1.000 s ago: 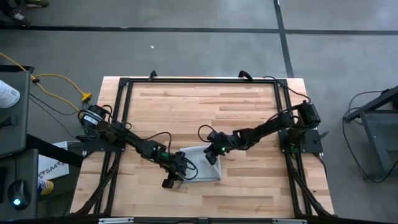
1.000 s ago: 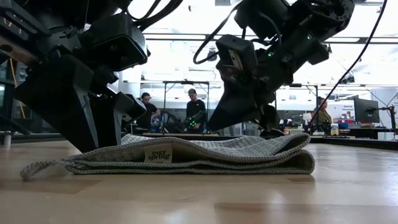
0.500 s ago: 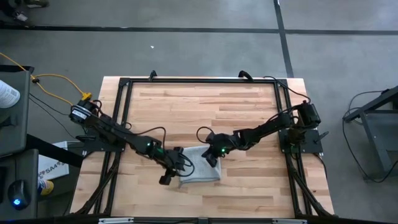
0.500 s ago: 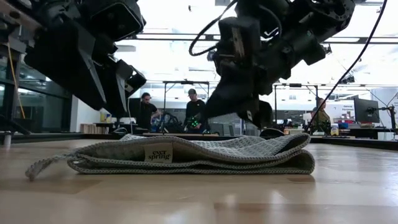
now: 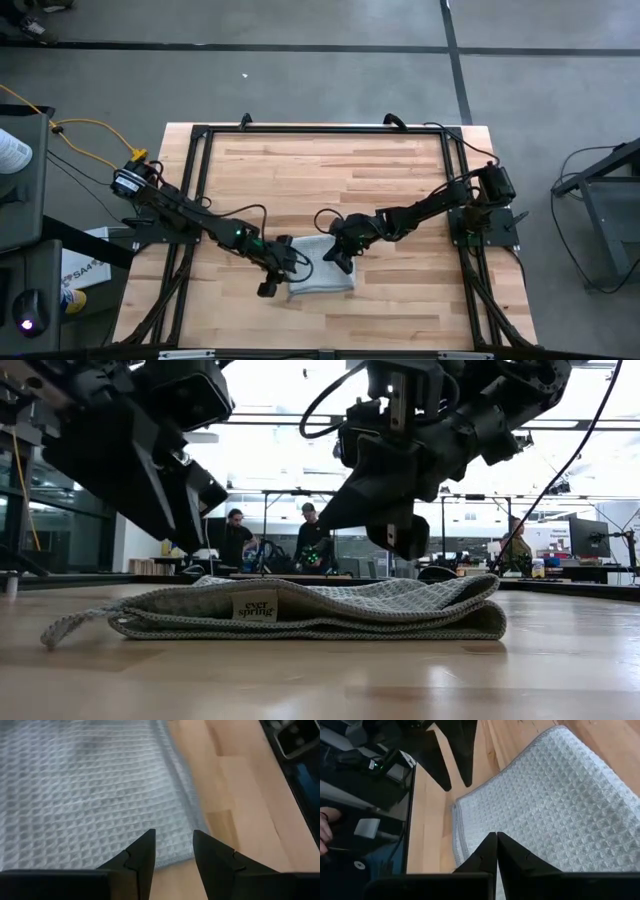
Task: Fold microfiber towels
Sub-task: Fold the gray towel
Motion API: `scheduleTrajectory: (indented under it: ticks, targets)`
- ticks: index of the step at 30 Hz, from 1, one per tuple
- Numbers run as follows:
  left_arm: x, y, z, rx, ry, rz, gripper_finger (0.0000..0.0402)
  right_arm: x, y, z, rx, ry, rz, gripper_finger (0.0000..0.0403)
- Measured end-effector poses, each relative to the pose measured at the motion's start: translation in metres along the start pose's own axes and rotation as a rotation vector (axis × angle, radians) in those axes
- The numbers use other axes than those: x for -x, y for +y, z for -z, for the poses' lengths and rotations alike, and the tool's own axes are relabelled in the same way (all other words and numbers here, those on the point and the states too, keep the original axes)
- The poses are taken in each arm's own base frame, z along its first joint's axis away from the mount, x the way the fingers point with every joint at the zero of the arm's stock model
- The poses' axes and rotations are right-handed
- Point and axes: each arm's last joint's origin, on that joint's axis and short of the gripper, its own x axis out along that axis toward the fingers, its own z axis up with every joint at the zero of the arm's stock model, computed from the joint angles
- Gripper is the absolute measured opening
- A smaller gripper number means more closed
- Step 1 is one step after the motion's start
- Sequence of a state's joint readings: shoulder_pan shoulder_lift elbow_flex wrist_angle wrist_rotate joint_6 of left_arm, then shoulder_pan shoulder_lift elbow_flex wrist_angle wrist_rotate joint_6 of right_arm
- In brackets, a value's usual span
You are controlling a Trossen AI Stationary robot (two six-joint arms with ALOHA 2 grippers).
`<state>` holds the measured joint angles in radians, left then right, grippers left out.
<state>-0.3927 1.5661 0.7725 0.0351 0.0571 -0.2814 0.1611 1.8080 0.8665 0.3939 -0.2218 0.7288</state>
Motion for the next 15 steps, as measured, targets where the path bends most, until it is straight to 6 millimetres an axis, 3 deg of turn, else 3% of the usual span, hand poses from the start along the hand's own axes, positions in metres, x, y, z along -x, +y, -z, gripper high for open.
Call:
scheduleTrajectory:
  ticks: [7,15]
  targets:
    - [0.0,0.007,-0.002,0.028,-0.013,-0.052,0.0132,0.004,-0.013,-0.01,-0.027,-0.021,0.038,0.0004]
    - [0.014,0.044,-0.006,0.065,0.021,-0.181,0.0132,0.012,-0.041,-0.016,-0.078,0.026,0.169,0.0004]
